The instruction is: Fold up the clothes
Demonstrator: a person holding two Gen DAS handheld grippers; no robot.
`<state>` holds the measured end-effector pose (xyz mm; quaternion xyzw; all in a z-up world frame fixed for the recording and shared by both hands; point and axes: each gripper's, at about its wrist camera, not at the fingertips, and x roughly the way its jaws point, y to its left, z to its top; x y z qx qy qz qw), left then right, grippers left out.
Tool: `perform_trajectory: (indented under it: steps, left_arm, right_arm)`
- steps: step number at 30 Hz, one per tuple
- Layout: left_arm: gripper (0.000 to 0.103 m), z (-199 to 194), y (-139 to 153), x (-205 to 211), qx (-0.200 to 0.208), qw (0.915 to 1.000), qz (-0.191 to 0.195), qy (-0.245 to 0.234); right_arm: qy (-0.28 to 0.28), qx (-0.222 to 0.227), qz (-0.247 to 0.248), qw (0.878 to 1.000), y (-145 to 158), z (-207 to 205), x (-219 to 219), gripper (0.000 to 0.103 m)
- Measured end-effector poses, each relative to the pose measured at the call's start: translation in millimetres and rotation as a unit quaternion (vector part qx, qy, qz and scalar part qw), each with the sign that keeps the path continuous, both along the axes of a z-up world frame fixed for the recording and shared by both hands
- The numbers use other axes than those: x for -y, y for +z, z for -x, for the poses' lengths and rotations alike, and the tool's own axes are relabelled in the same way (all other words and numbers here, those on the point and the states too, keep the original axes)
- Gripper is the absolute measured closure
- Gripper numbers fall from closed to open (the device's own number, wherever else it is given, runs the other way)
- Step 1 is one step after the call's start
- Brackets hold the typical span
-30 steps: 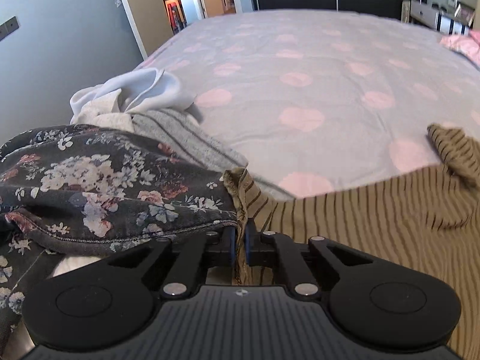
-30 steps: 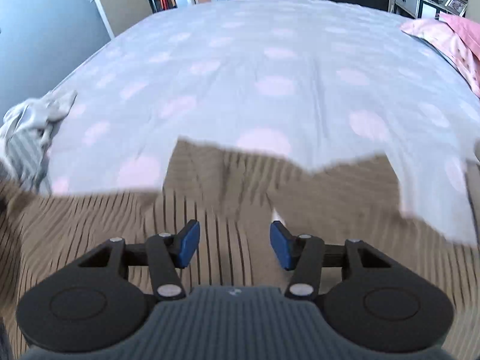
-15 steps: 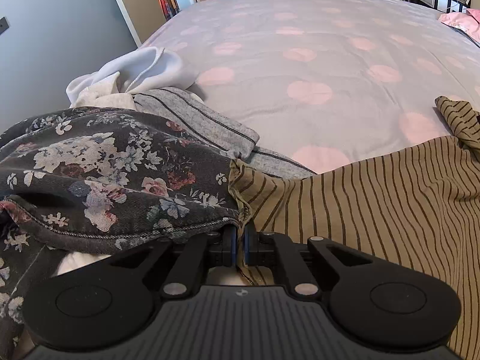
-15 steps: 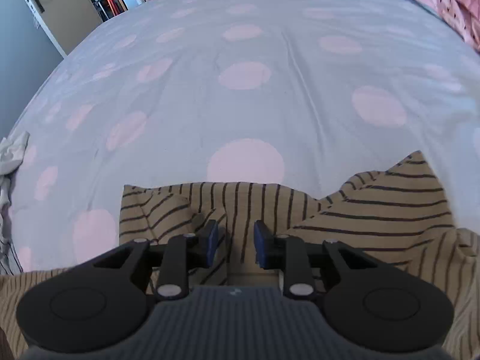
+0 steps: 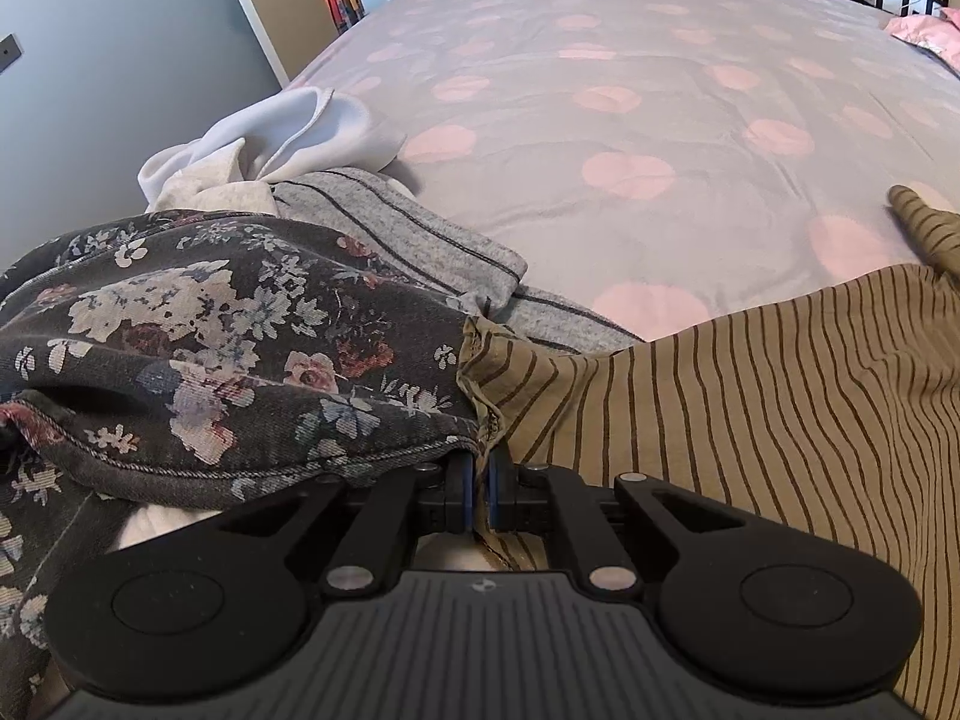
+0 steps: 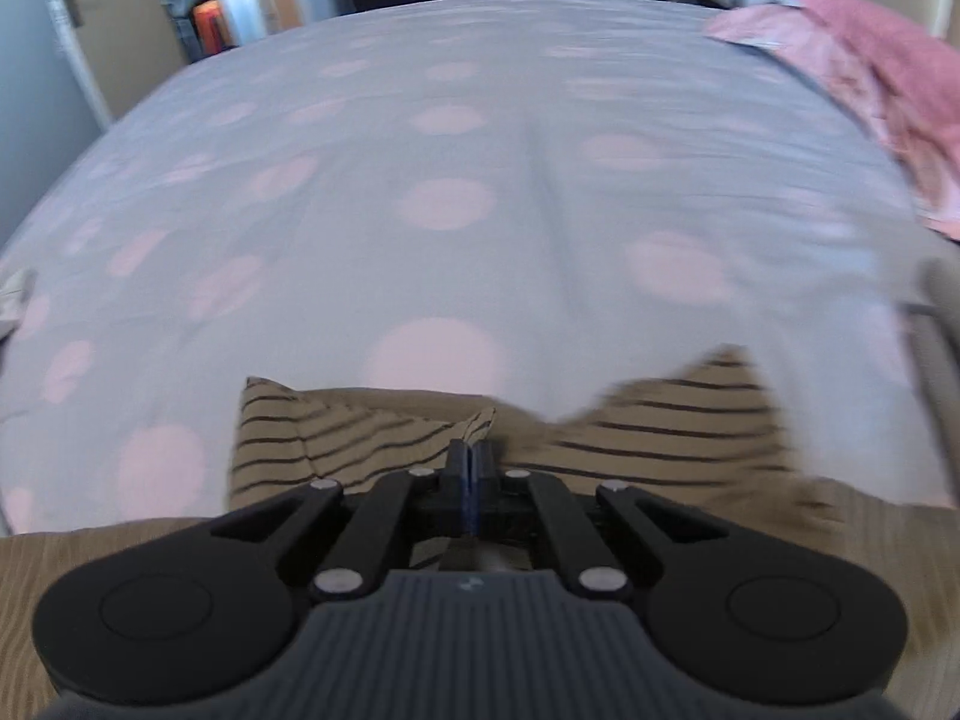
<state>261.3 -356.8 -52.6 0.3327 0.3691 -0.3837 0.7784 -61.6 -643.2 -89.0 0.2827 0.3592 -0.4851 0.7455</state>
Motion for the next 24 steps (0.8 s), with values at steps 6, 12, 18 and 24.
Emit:
perform_trajectory:
  steps: [6, 12, 18, 24]
  left_arm:
    - [0.1, -1.8, 3.5, -1.1, -0.011, 0.9999, -0.006, 0.004]
    - [0.1, -7.0, 7.1, -4.9, -0.036, 0.9993, 0.008, 0.002]
    - [0.1, -1.5, 3.3, -4.0, -0.019, 0.9998, -0.002, -0.011]
    - [0.1, -3.4, 2.5, -3.8, -0.021, 0.9997, -0.001, -0.013]
  right_arm:
    - [-0.012, -0.018, -0.026, 0.999, -16.8, 23.1, 0.4, 0.1]
    - [0.021, -0.015, 0.025, 0.999, 4.4, 15.5, -10.5, 0.083]
    - [0.088, 0.032, 0.003, 0.996, 14.5, -17.5, -11.5, 0.079]
    - [0.122, 0.05, -0.029, 0.991, -9.4, -63.2, -18.0, 0.073]
